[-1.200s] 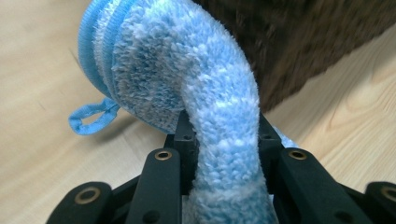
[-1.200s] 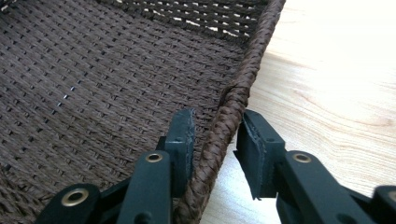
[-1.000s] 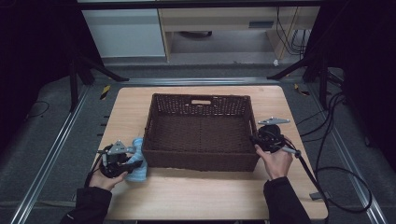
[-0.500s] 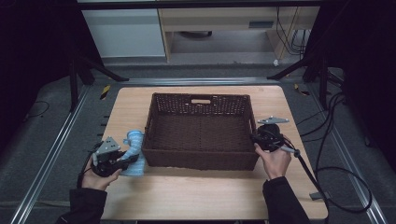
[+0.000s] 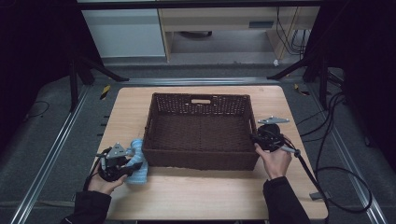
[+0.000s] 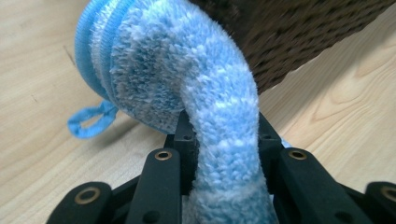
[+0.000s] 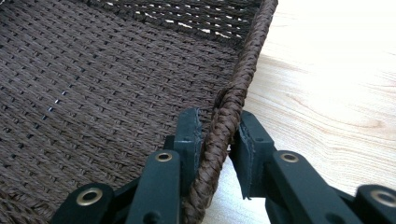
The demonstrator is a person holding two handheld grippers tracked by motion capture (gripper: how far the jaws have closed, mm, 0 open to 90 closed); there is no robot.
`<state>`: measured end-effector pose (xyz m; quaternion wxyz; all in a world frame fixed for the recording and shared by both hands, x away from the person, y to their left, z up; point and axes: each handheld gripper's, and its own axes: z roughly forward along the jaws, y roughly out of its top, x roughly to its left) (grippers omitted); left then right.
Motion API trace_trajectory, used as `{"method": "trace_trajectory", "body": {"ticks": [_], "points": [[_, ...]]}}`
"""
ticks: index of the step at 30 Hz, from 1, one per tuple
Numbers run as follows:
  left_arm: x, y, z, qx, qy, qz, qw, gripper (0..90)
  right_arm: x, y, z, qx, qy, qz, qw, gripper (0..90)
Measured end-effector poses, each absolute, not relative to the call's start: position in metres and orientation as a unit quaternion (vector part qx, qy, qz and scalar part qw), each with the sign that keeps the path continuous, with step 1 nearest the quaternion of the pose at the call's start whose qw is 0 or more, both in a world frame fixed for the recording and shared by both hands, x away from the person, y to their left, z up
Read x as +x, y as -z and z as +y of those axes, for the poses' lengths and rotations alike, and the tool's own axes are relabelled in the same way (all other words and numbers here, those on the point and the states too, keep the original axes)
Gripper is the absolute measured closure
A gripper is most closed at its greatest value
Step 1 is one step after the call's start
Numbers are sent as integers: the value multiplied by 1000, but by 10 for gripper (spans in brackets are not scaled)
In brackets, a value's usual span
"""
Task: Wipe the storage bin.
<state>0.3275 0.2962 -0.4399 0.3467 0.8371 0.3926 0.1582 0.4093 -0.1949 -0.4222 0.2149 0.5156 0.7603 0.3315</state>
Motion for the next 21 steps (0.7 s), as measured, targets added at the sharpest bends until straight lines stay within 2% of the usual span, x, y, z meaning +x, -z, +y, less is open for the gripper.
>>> {"method": "trace_trajectory", "body": {"ticks": [6, 21], "points": [[316, 411, 300, 820, -184, 383, 384, 696, 409, 422, -195, 515, -332, 761, 215, 727], [332, 458, 293, 842, -143, 403, 329, 697, 410, 422, -195, 515, -333, 760, 214, 725]]}}
